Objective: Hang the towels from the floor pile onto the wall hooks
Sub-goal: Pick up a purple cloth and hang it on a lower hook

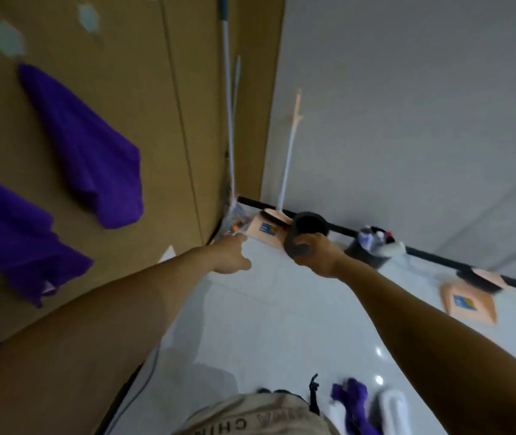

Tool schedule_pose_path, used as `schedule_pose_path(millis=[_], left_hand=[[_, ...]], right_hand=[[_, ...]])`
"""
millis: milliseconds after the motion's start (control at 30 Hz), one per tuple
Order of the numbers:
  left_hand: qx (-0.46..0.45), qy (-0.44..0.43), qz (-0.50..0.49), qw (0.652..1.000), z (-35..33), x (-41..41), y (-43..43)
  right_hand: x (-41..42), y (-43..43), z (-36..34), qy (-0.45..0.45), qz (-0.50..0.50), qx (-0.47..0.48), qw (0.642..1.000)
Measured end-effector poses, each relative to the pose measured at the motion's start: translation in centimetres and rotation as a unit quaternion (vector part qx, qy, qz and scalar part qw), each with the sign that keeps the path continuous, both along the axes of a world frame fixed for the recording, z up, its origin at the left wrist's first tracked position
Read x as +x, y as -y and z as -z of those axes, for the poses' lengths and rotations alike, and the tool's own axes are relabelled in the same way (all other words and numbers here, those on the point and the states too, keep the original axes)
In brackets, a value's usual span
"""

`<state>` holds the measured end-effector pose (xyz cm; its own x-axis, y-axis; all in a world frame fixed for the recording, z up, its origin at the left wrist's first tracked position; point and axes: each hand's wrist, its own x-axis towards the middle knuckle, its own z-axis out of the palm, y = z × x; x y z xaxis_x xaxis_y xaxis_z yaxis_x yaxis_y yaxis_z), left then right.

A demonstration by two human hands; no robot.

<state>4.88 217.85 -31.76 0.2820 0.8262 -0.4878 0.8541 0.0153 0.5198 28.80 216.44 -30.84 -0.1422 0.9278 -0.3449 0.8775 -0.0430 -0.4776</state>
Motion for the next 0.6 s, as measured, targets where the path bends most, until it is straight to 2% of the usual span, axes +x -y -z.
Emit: schedule_pose_path(millis=[200, 400, 600], left_hand=[[-0.004, 0.001, 0.108, 0.994, 1.4, 12.3, 4.2], [-0.053, -0.060, 0.197, 0.977, 4.6, 22.2, 9.0], [-0.102, -0.065, 0.215, 0.969, 10.4, 32.7, 16.2]], right_hand=[[11.6, 9.7, 1.7, 0.022, 0.155, -0.036, 0.987], [20.4, 18.6, 4.6, 0.009, 0.233, -0.067, 0.970], [29.6, 26.0, 10.3, -0.038, 0.287, -0.116, 0.950]])
